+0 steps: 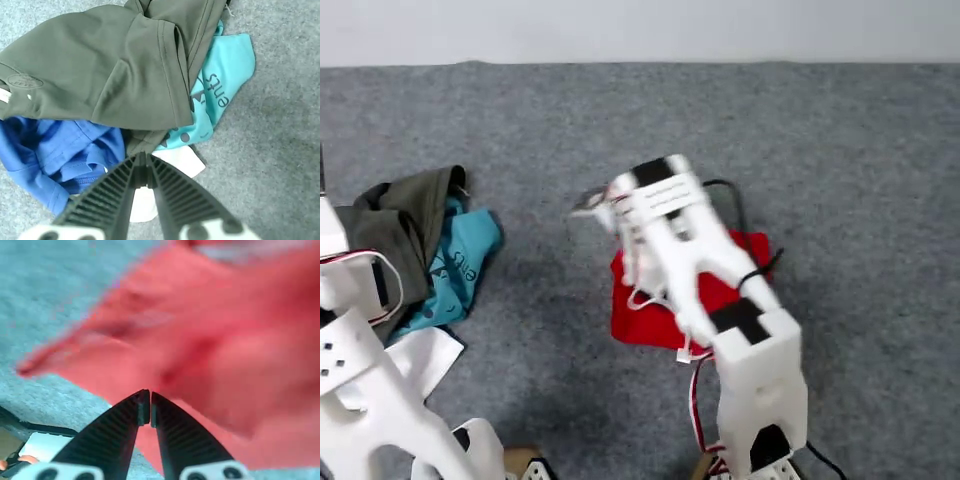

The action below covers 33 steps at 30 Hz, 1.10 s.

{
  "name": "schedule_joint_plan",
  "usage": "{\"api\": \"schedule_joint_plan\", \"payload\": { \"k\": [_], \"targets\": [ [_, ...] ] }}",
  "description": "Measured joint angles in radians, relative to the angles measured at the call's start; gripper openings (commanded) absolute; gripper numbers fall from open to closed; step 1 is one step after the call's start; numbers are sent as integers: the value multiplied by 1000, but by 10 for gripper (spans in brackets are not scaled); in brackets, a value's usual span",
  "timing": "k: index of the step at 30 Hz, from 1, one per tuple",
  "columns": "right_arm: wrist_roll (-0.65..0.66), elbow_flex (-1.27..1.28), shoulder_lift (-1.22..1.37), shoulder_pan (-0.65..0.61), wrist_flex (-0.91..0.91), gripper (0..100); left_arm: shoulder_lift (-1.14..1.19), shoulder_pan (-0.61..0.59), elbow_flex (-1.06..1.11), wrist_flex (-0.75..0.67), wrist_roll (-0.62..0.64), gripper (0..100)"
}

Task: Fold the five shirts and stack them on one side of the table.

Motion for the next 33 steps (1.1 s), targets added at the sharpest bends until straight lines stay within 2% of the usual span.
{"api": "schedule_joint_plan", "payload": {
  "k": [5,14,19,24,33],
  "targets": [
    [0,0,-106,-2,0,9,0,0,2,-3,0,7],
    [23,0,-98,318,0,9,0,0,2,-3,0,7],
    [40,0,-9,402,0,9,0,0,2,-6,0,7],
    [40,0,78,367,0,9,0,0,2,-25,0,7],
    [5,0,86,104,0,9,0,0,2,-28,0,7]
  ]
}}
